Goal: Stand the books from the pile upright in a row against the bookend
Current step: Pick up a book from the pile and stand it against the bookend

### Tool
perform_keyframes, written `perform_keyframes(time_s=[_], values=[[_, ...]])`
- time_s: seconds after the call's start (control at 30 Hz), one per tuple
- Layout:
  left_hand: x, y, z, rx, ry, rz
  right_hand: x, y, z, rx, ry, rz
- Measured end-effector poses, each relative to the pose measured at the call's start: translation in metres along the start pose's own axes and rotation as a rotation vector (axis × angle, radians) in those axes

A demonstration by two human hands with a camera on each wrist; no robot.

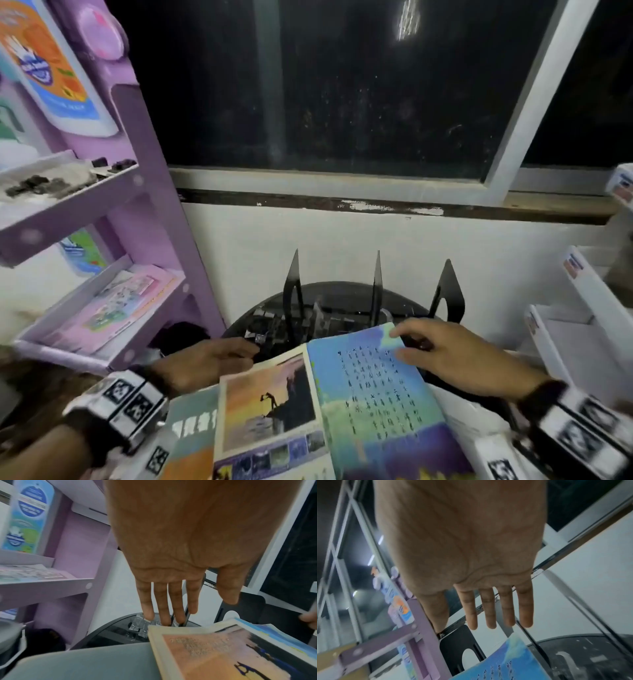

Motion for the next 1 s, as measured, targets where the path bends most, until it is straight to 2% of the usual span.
perform_keyframes(time_s=[0.13,0.33,0.5,0.63,0.77,1.0], values=[[-0.003,-0.012,0.013,0.142,0.029,0.017,0.02,-0.023,0.028,0.121,0.068,-0.207],[-0.021,-0.029,0.026,0.161,-0.011,0.123,0.035,-0.043,0.051,0.168,0.111,-0.363],[-0.03,-0.026,0.028,0.046,-0.049,0.273,0.045,-0.056,0.049,0.142,0.115,-0.435],[-0.036,-0.017,0.023,-0.046,-0.136,0.167,0.047,-0.061,0.041,0.108,0.097,-0.431],[-0.059,-0.007,0.013,-0.186,-0.266,0.182,0.049,-0.058,0.027,0.039,0.097,-0.362],[-0.09,0.003,-0.01,-0.327,-0.438,0.093,0.059,-0.049,-0.007,-0.084,0.146,-0.208]])
Point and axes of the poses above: each hand's wrist, its own z-axis towards the middle knuckle, its own y-axis out of the back of the hand, x = y × z, the point moved 6 cm from there along z, towards the middle knuckle, and after that the axes turned 11 degrees about -y, right-handed, at the moved point
